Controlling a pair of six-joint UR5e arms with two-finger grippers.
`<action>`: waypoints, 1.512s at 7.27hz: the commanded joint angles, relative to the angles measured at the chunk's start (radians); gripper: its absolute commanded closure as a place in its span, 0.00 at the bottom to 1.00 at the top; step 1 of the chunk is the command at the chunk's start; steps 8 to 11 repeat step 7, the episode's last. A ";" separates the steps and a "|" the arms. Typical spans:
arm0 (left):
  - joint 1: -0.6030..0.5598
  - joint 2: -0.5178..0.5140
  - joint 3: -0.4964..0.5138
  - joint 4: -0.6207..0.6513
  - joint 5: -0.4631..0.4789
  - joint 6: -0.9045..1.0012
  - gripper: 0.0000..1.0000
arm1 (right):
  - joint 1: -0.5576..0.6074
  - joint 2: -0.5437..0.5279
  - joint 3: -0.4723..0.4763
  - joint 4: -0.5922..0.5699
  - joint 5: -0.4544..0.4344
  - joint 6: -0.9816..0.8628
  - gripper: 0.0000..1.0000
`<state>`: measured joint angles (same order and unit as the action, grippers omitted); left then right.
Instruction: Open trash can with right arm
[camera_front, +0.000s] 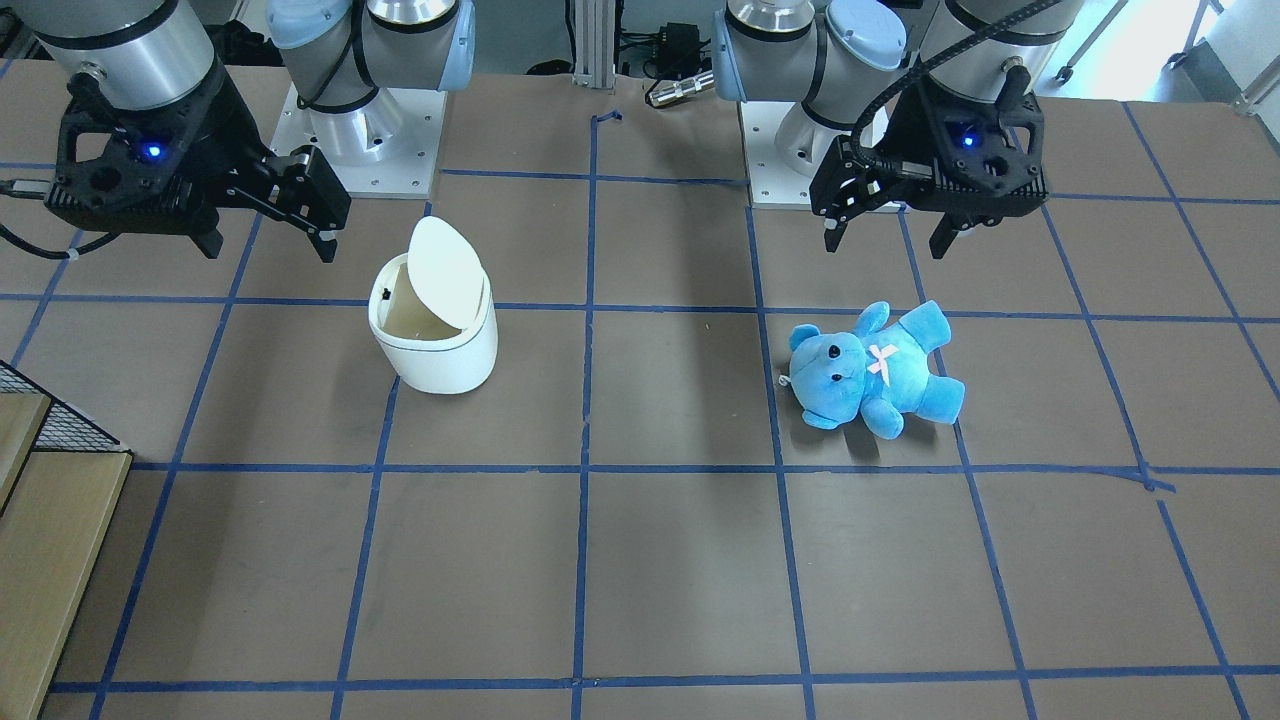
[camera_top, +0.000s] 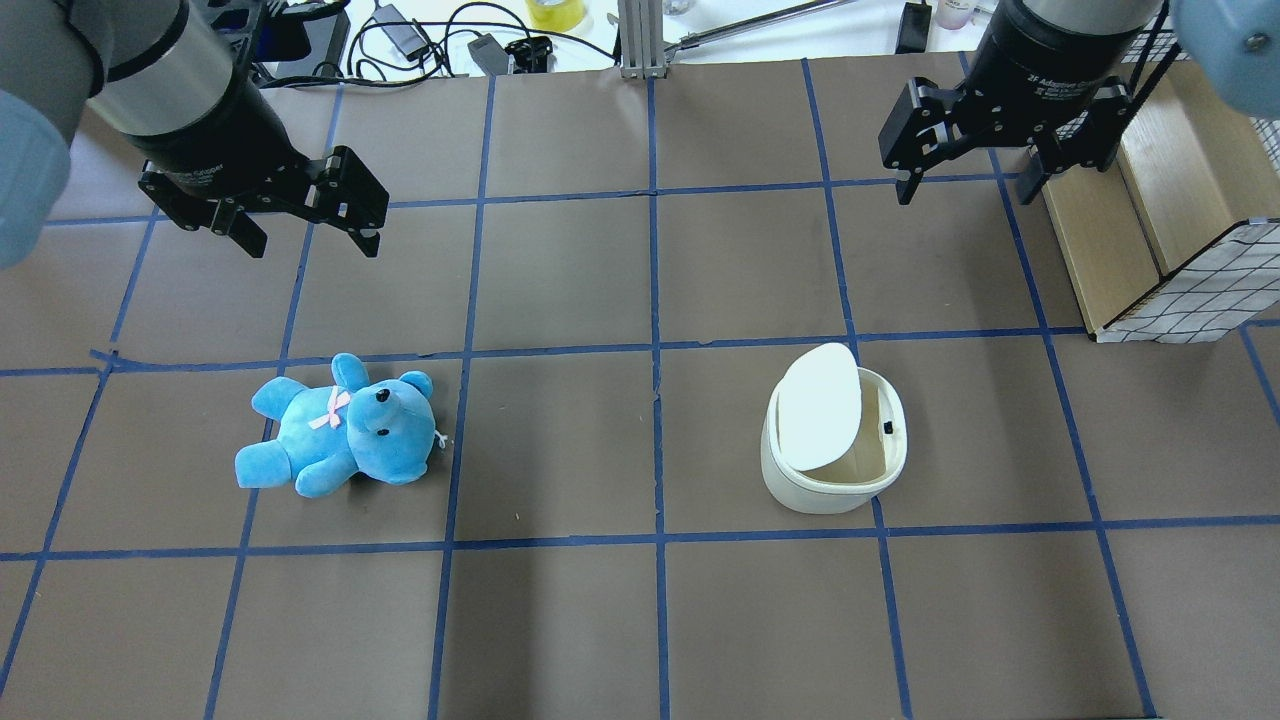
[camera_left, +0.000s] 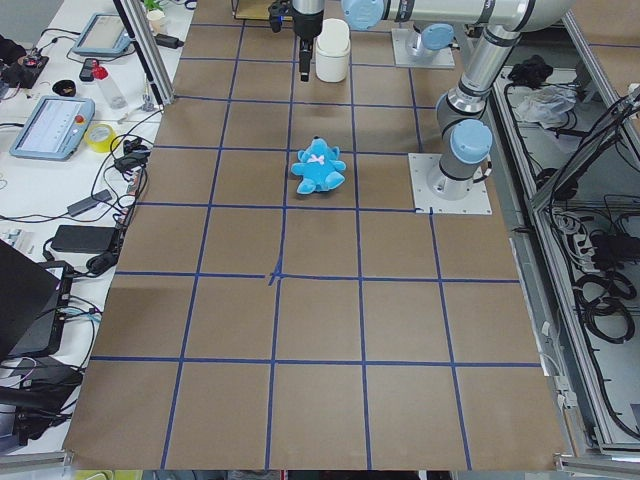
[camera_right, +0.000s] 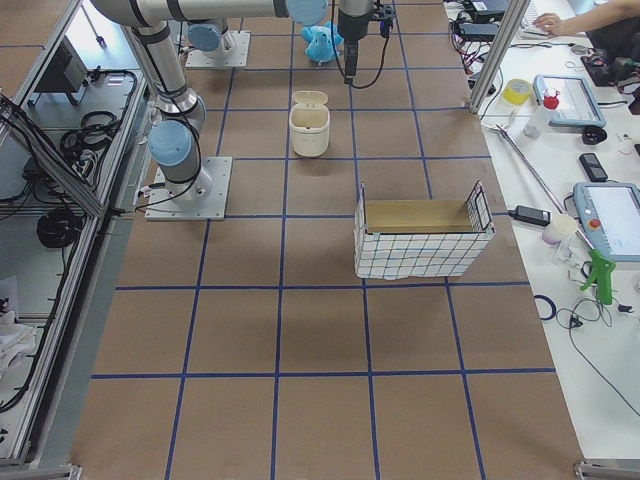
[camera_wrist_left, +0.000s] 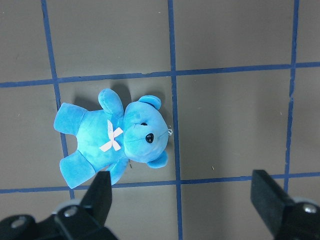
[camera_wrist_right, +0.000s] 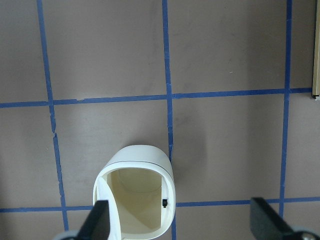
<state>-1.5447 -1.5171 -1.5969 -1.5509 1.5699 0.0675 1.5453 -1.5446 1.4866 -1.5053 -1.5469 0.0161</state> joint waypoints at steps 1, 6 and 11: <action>0.000 0.000 0.000 0.000 -0.001 0.000 0.00 | 0.001 0.001 0.000 -0.001 0.001 -0.004 0.00; 0.000 0.000 0.000 0.000 -0.001 0.000 0.00 | 0.001 0.000 0.000 0.000 -0.002 -0.011 0.00; 0.000 0.000 0.000 0.000 -0.001 0.000 0.00 | 0.001 0.000 0.000 -0.001 -0.002 -0.011 0.00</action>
